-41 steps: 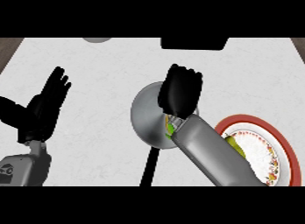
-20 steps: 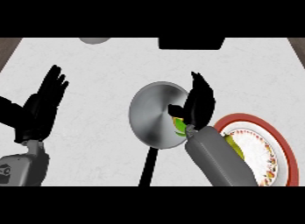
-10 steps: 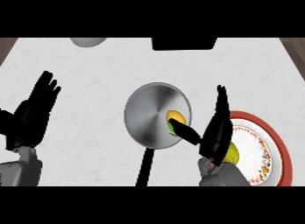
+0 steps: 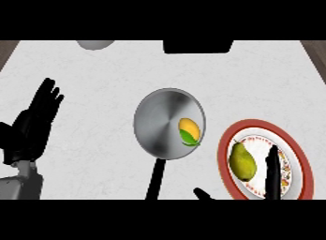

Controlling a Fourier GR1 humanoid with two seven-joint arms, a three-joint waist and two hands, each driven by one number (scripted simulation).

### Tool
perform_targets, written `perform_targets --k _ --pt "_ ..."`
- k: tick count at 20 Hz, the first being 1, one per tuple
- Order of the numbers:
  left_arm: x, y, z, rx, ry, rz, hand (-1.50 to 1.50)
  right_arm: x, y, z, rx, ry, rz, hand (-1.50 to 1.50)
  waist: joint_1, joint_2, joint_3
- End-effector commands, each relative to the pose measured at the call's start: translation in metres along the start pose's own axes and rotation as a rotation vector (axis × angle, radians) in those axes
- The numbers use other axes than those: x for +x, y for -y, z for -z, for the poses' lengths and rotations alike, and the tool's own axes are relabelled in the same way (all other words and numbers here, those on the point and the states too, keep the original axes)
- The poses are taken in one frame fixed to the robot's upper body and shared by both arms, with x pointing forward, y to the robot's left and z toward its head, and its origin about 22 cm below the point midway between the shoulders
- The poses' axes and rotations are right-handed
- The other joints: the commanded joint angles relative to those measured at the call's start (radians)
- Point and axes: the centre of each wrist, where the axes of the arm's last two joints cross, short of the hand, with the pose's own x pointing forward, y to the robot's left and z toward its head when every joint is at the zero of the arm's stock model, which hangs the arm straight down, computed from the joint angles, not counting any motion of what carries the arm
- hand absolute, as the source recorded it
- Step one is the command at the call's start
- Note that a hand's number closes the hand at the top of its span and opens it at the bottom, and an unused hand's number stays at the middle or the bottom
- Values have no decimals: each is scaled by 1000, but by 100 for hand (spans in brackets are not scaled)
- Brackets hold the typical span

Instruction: Pick the lemon from the plate and place it in the pan

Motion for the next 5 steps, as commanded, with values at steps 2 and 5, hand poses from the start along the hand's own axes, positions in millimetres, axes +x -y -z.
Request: perform_targets --k 2,5 --pt "1 -6 9 -5 13 -21 0 -7 24 -44 -49 -2 30 -150 6 3 0" --pt "13 5 4 4 0 -2 0 -8 27 -61 -32 -24 14 -150 9 3 0"
